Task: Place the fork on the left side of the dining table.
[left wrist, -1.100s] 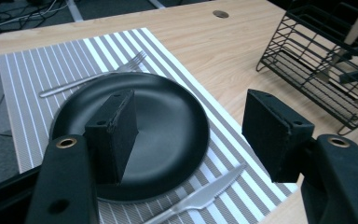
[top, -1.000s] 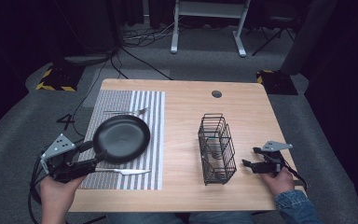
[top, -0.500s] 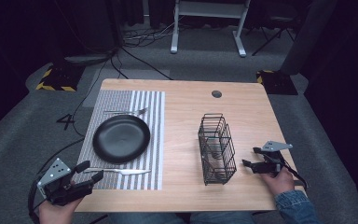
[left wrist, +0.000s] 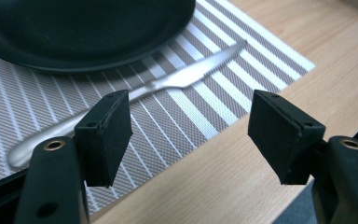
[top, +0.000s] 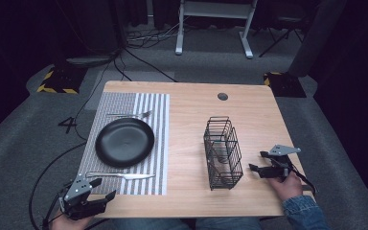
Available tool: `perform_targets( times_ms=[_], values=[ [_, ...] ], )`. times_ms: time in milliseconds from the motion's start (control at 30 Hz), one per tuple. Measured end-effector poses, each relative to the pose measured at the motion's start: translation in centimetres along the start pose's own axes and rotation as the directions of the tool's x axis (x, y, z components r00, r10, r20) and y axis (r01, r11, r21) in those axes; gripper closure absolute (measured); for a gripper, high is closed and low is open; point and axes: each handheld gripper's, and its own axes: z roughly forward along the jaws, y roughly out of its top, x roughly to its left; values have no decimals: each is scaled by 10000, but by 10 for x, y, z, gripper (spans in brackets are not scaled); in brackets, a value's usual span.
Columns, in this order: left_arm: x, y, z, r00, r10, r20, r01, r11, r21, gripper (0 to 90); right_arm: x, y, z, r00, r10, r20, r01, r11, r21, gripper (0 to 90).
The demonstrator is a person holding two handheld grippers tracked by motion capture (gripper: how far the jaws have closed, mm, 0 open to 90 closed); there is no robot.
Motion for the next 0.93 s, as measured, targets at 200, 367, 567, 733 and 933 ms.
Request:
perform_targets(
  times_ms=[200, 367, 567, 733, 933],
  values=[
    [-3, -8, 11, 9998, 195, 68, -197, 9996, 212, 297, 0, 0, 0, 10000, 6, -1, -6, 10000, 0, 202],
    [-2, -14, 18, 9998, 63, 168, -63, 10000, 18, 289, 0, 0, 0, 10000, 4, 0, -4, 10000, 2, 201],
    [2, -23, 25, 10000, -54, 21, 54, 10000, -48, 266, 0, 0, 0, 10000, 2, 3, -2, 10000, 0, 202],
    [0, -30, 32, 9956, 106, -934, -114, 9999, -73, 199, 0, 0, 0, 10000, 1, 1, -1, 10000, -2, 202],
    [0, -37, 36, 9938, 0, -1108, -84, 9972, -745, 171, 0, 0, 0, 10000, -1, 1, 1, 10000, -1, 202]
  ],
)
